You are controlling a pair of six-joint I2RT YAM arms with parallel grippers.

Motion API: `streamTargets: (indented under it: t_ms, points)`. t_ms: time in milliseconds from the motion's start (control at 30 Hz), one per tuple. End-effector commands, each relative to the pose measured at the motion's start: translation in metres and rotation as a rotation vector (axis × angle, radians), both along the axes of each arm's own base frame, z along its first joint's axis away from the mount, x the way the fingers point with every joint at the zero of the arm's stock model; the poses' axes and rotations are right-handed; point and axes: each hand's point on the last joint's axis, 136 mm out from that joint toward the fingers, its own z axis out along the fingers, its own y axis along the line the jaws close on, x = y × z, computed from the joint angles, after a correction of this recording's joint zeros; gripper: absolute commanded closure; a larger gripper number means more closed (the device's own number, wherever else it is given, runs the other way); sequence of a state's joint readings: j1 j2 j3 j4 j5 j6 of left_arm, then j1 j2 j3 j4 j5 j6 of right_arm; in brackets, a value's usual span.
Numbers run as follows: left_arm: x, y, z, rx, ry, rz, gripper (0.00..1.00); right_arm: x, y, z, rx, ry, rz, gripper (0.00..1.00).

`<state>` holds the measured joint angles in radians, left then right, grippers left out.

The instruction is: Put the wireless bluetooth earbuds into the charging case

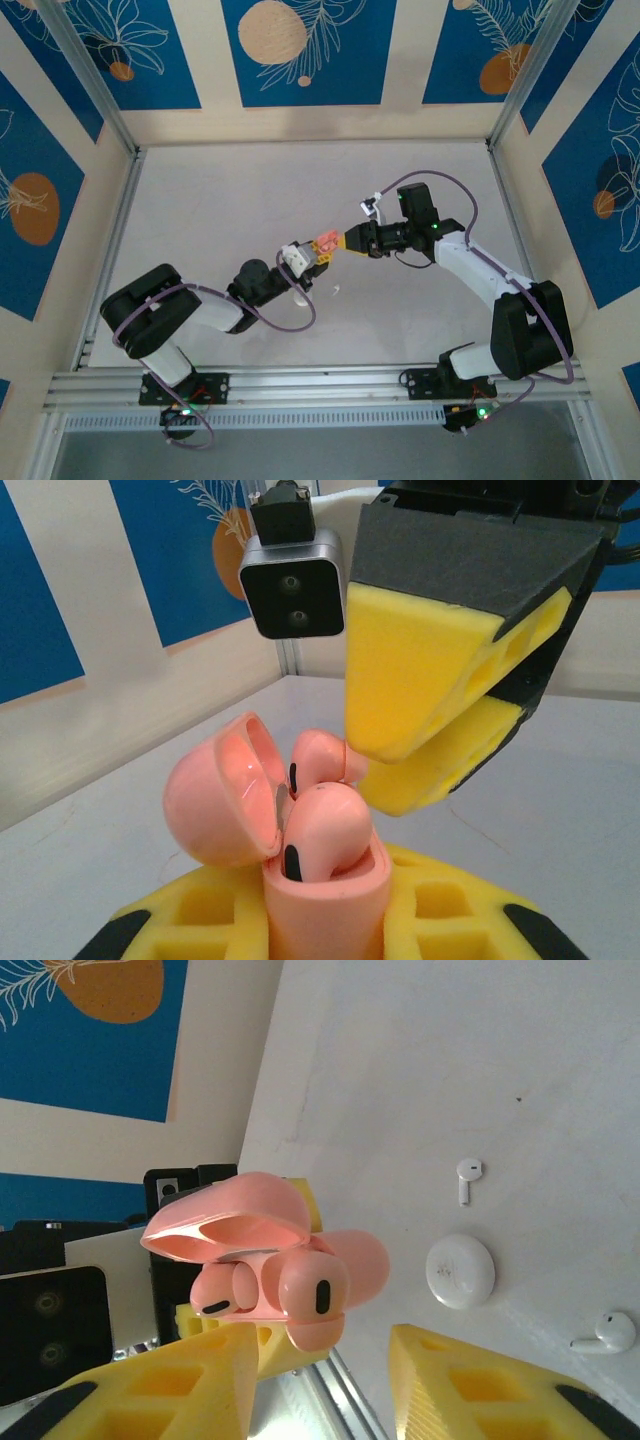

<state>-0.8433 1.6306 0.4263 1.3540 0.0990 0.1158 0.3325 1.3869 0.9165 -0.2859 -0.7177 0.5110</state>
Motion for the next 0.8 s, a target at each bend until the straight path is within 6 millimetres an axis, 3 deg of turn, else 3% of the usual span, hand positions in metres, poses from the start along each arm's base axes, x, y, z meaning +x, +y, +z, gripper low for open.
streamTargets:
  t_ms: [0,167,367,767]
  points:
    - [-0.006,-0.002,0.018,-0.04,-0.059,-0.013,0.86,0.001,-0.003,0.011,-0.001,-0.027,0.0,0.56]
    - [-0.006,-0.002,0.019,-0.04,-0.06,-0.013,0.86,0.004,-0.012,0.011,-0.017,-0.038,-0.027,0.47]
    - [-0.007,-0.002,0.018,-0.04,-0.056,-0.013,0.86,0.008,-0.016,0.015,-0.007,-0.044,-0.035,0.47]
    - [-0.007,-0.001,0.018,-0.04,-0.058,-0.009,0.86,0.012,-0.007,0.027,0.055,-0.062,0.0,0.73]
